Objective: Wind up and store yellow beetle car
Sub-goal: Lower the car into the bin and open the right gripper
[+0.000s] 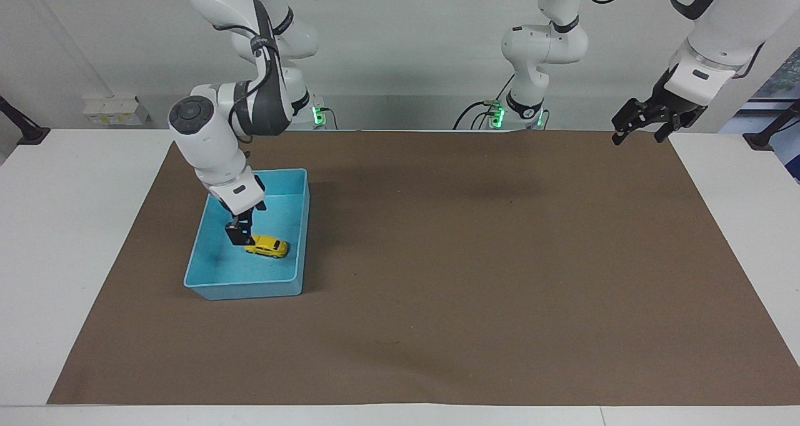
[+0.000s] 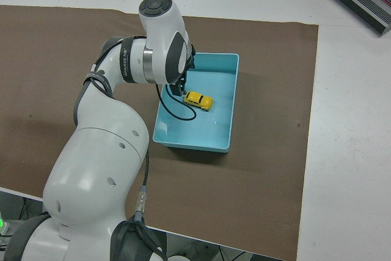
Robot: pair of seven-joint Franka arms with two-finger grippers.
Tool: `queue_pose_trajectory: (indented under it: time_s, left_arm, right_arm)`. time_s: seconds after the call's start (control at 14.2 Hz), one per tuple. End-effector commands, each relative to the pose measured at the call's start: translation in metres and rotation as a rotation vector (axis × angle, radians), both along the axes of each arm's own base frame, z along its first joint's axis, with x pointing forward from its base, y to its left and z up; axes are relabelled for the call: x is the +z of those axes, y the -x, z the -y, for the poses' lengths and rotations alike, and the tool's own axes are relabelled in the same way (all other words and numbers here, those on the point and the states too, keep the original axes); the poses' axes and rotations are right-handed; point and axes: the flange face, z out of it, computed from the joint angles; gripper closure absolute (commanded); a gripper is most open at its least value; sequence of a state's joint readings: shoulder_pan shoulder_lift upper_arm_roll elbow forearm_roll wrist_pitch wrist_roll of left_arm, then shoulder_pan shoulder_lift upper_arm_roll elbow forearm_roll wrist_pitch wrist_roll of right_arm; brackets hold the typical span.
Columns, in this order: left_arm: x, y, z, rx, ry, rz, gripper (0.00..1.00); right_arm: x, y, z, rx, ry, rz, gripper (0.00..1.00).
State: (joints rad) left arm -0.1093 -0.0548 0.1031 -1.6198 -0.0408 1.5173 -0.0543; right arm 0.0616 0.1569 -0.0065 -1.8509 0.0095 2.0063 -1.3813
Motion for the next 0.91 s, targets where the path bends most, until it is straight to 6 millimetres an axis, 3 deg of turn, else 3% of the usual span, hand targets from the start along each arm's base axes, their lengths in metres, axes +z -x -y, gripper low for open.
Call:
queue_pose_trajectory:
  time_s: [0.0, 0.14, 0.42, 0.56, 0.63, 0.84]
  left_arm:
    - [-0.001, 0.005, -0.003, -0.004, 0.006, 0.014, 0.00]
    - [-0.001, 0.005, -0.003, -0.004, 0.006, 0.014, 0.00]
    - [-0.001, 0.005, -0.003, -0.004, 0.006, 0.014, 0.00]
    - [-0.001, 0.005, -0.003, -0.004, 0.006, 0.014, 0.00]
    - [-0.001, 0.005, -0.003, -0.004, 0.006, 0.014, 0.00]
    - [-0.001, 0.005, -0.003, -0.004, 0.006, 0.014, 0.00]
  right_arm:
    - [0.047, -0.002, -0.001, -0.109, -0.014, -0.001, 0.00]
    - [0.089, 0.013, -0.002, -0.200, -0.018, 0.030, 0.00]
    - [0.147, 0.035, -0.007, -0.319, -0.029, 0.051, 0.00]
    - [0.158, 0.040, -0.004, -0.328, -0.025, 0.026, 0.00]
    - [0.172, 0.042, 0.000, -0.335, -0.030, 0.049, 0.00]
    - [0.183, 0.045, 0.004, -0.403, -0.091, 0.035, 0.00]
